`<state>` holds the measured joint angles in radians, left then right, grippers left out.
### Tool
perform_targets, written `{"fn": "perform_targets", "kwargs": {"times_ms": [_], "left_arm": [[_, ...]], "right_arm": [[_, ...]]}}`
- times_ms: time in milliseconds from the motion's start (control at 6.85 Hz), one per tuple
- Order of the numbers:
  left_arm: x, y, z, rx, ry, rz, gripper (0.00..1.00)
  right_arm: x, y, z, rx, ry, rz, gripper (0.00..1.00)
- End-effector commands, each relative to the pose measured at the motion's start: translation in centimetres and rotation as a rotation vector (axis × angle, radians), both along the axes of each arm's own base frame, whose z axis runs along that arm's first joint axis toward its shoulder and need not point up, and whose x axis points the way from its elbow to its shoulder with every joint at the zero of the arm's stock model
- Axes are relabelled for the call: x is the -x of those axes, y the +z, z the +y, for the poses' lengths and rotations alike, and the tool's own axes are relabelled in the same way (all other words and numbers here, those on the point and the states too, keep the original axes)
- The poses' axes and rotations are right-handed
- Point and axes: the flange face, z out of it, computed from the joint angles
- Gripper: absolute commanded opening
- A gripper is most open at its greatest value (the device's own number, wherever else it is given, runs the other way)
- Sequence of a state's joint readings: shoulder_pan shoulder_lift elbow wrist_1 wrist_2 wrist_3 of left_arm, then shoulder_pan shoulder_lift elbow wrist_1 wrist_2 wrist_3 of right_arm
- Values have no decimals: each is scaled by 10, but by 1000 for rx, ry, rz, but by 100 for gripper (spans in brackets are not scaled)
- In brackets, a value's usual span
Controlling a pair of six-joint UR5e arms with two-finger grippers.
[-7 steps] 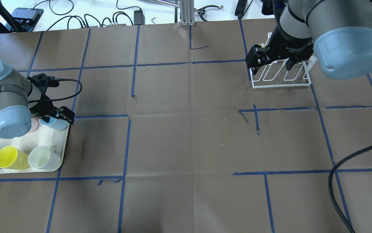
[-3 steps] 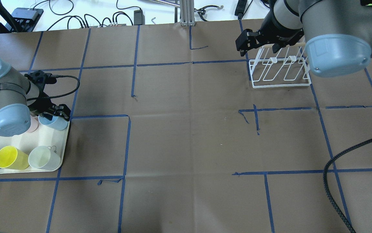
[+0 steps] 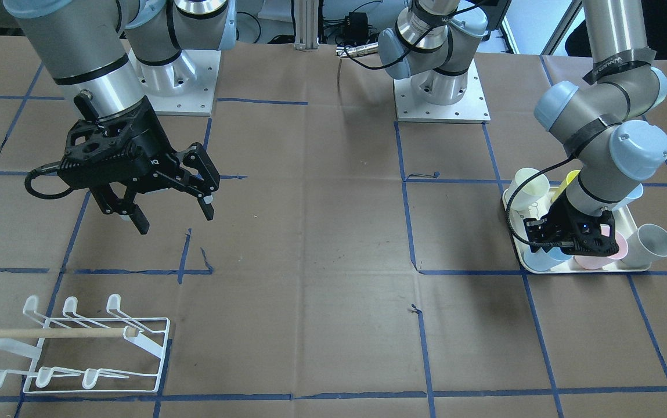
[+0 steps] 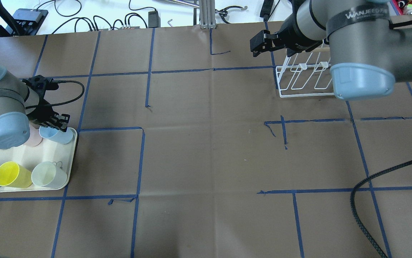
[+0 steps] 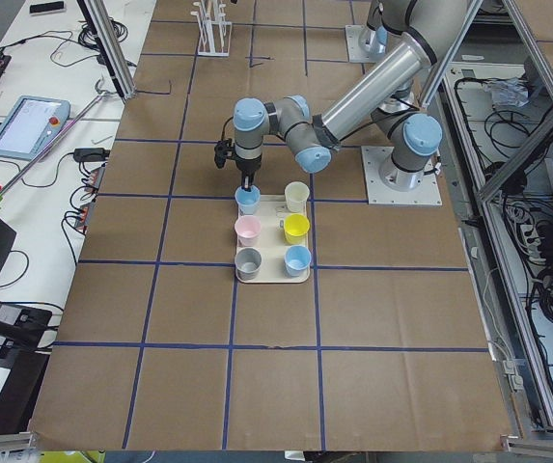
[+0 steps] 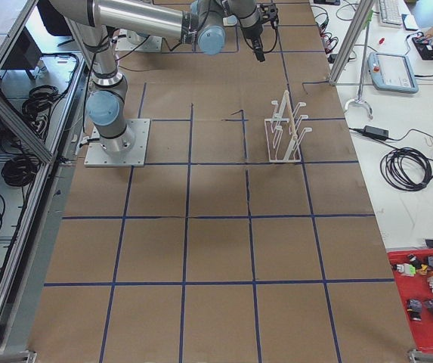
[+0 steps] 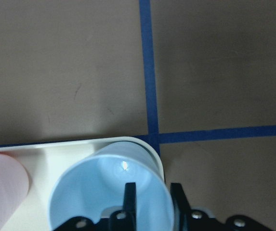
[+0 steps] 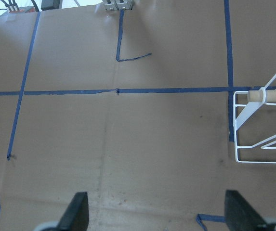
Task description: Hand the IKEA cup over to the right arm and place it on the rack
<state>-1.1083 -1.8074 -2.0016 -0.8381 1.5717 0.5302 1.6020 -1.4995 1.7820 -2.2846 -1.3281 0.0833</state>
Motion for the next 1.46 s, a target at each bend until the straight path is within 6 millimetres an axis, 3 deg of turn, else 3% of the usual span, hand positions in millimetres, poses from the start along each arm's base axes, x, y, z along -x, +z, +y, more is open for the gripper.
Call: {"fn": "perform_targets", "kwargs": {"times_ms": [0, 146, 438, 584, 730, 876, 1021, 1167, 1313], "left_arm": [[-3, 36, -3, 1, 2, 0, 0], [-1, 82, -3, -39, 2, 19, 0], [2, 165, -12, -139, -4, 72, 0], [14, 198, -19, -151, -17, 105, 0], [43, 220, -26, -144, -20, 100, 0], [72, 221, -29, -140, -37, 103, 0], [91, 224, -33, -121, -67, 115, 0], [108, 224, -37, -59, -75, 253, 0], [123, 229, -47, 51, -95, 379, 0]], "right_arm": [[-1, -24, 13, -30, -187, -99, 100], [-1, -23, 14, -7, -298, -165, 100], [-2, -45, 33, 73, -463, -298, 100], [-5, -27, 46, 236, -505, -412, 100], [-18, 0, 63, 429, -457, -504, 100], [-32, -7, 78, 431, -457, -554, 100], [-35, -29, 89, 347, -539, -616, 100], [-34, -48, 99, 283, -592, -636, 100], [-40, -69, 113, 177, -540, -688, 100]]}}
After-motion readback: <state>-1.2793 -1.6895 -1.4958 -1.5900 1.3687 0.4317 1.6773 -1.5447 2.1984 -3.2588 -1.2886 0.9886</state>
